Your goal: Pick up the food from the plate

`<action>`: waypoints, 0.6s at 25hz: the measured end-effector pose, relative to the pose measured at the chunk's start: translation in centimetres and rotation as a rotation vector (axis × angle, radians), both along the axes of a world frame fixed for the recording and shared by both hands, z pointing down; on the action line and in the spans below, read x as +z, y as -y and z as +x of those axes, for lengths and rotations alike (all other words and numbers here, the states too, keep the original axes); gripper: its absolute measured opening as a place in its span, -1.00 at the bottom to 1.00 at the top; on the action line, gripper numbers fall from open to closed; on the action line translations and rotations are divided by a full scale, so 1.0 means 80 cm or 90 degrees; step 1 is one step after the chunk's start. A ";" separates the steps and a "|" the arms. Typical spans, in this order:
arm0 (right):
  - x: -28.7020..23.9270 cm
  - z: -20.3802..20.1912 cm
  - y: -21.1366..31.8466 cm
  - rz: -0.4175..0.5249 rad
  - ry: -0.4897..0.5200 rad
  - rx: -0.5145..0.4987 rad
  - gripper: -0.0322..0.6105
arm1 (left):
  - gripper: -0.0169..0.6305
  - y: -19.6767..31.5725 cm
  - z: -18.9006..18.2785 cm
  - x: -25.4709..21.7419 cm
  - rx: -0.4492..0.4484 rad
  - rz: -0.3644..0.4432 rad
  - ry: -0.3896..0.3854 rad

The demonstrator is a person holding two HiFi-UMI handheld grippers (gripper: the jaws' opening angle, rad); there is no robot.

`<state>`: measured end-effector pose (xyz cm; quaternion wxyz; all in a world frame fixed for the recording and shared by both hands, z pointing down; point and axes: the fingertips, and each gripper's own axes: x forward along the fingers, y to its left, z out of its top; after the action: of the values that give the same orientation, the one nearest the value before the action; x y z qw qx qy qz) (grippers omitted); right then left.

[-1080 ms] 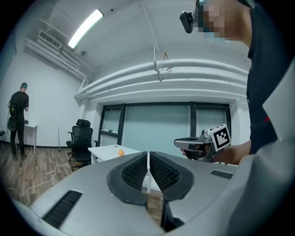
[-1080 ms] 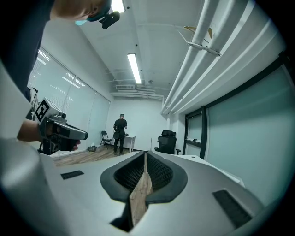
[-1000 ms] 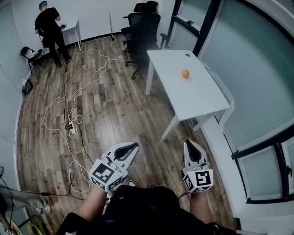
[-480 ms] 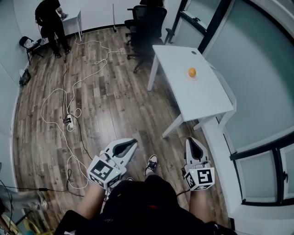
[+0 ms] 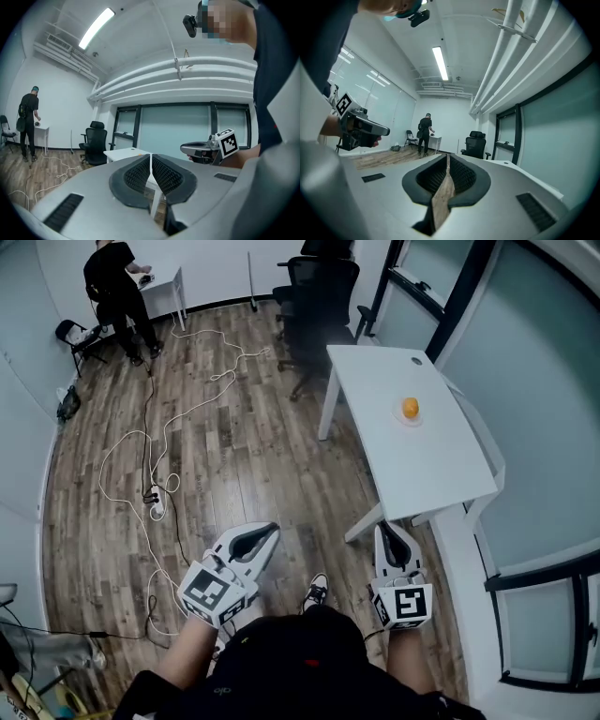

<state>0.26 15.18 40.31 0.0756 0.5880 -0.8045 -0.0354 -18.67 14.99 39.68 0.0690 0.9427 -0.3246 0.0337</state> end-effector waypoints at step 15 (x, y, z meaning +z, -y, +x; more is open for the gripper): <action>0.002 0.199 0.181 0.000 0.022 0.007 -0.79 | -0.84 0.159 0.181 -0.007 -0.006 -0.018 0.077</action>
<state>16.19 0.73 40.48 0.0615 0.5929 -0.8025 -0.0249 -4.19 2.28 39.12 0.0630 0.9362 -0.3324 0.0950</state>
